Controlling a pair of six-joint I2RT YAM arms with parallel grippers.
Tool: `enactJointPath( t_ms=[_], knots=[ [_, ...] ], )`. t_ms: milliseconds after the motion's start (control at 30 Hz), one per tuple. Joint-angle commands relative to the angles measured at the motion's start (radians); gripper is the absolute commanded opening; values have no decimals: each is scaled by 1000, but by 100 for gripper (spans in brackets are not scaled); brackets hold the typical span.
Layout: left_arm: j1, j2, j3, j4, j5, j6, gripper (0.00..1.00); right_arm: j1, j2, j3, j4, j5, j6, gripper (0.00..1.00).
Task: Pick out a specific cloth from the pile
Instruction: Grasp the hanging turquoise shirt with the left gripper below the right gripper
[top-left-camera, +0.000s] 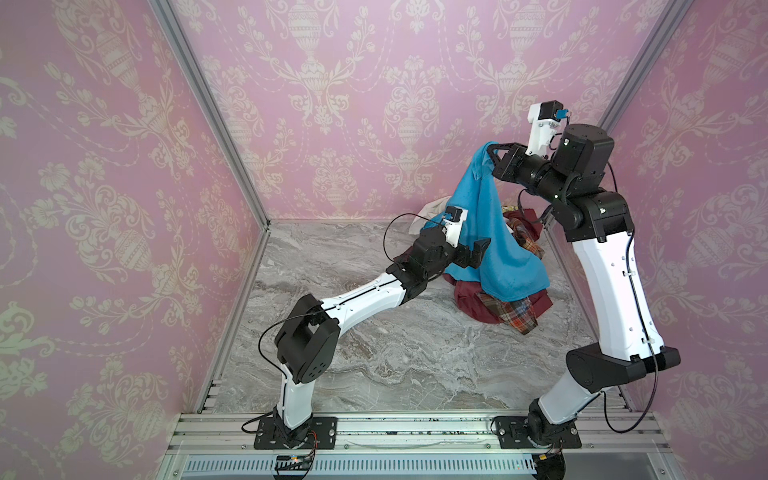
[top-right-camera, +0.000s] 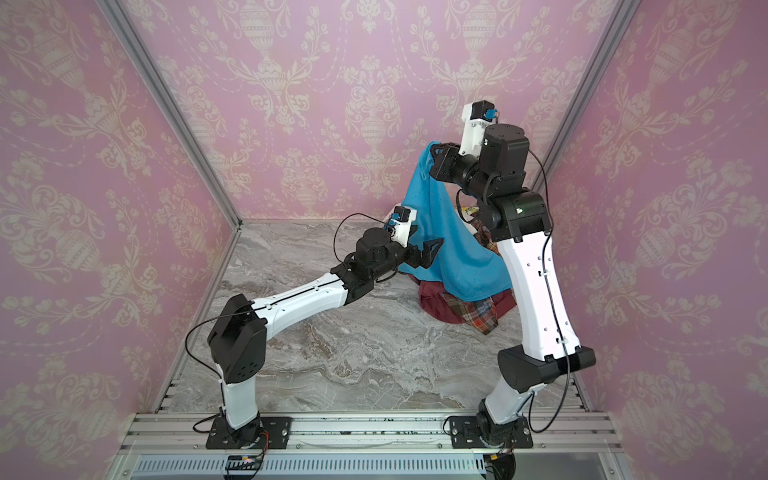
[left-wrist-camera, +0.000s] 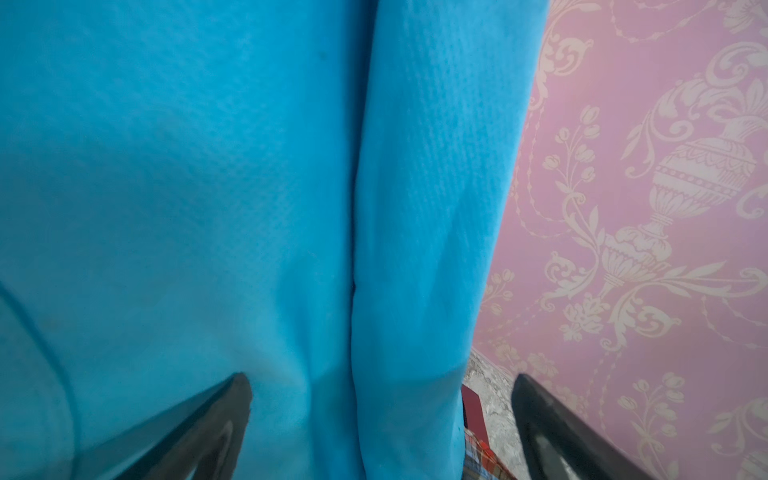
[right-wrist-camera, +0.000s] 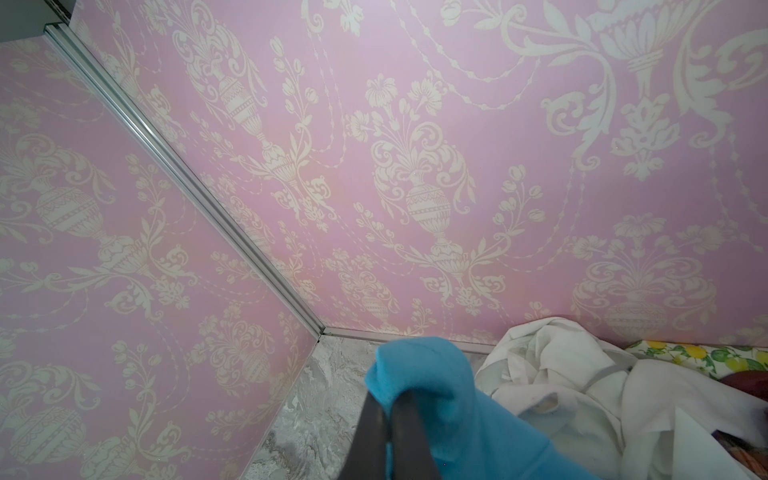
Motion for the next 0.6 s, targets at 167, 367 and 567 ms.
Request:
enactJointPath(
  t_ms=[167, 367, 567],
  knots=[
    [-24, 201, 226, 191, -155, 194, 99, 5, -81, -32, 29, 3, -10, 0],
    [-16, 268, 330, 223, -154, 265, 14, 3, -113, -110, 23, 32, -19, 0],
    [-3, 201, 288, 161, -116, 204, 0, -24, -107, -195, 22, 53, -18, 0]
  ],
)
